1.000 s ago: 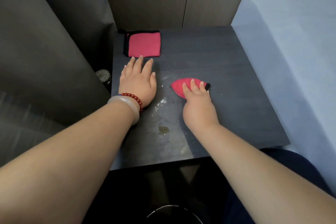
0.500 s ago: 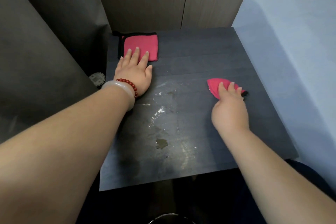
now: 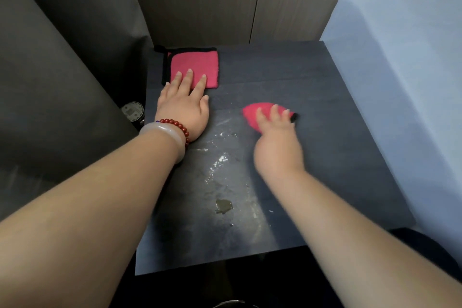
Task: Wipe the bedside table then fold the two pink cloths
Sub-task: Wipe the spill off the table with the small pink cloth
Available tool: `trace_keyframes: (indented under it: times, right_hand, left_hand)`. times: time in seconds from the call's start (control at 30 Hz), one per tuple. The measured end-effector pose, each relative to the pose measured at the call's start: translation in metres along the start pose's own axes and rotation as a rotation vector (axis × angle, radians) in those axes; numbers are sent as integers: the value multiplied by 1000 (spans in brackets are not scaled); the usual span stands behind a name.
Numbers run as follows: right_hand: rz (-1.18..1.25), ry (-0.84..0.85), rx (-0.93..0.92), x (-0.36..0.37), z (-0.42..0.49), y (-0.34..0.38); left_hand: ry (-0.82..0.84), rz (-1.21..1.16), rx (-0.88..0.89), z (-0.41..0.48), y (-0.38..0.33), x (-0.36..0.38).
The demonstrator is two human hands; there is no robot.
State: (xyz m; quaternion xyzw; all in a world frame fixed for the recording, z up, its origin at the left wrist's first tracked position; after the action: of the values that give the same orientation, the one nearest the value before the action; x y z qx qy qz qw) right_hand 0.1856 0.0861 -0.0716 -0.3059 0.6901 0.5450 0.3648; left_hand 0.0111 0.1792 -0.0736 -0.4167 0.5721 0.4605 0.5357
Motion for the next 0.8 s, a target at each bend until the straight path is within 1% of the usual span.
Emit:
trace_keyframes:
  times: [0.07,0.1,0.17,0.27,0.37,0.43,0.53,0.63,0.73,0.8]
  right_hand:
    - [68,45,-119,16,-27,24]
    - [102,45,-141,17,-32,24]
    - [126,7,-100,6,-12,8]
    - [77,-63,46,-13,46,-18]
    - [32,4,123,-16,100,-14]
    - [9,26,108,-14,125,1]
    - [-27,54,55,-8,150,23]
    - [-25,95,22,-3,140,33]
    - [22,59,-106,10,88,38]
    - [47,34,-155,13,63,40]
  left_hand:
    - [-12,-12,1,-1,0,0]
    - [-6,-14,2,-1,-1,-1]
    - [1,0,-5,2,0,-3]
    - [-52,50,-5,11,3,-12]
    - [-99,120,16,19,3,-17]
    - [-121,118,22,21,3,-16]
    - [-147,29,36,24,2,-13]
    - [-95,-22,68,29,1,-6]
    - [-87,-44,62,31,1,-3]
    - [-92,-40,52,30,2,-3]
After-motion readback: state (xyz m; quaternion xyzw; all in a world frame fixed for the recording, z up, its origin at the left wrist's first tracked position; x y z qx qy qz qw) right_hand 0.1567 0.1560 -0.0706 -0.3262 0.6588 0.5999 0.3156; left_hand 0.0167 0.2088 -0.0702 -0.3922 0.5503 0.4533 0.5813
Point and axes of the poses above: each hand's wrist, its own z-axis towards the middle knuckle, its own x-axis out of the palm, y = z × x, the point moved 8 cm from there along z, towards the middle knuckle, and after that the axes turned 15 degrees about z, right-handed, at the moved point
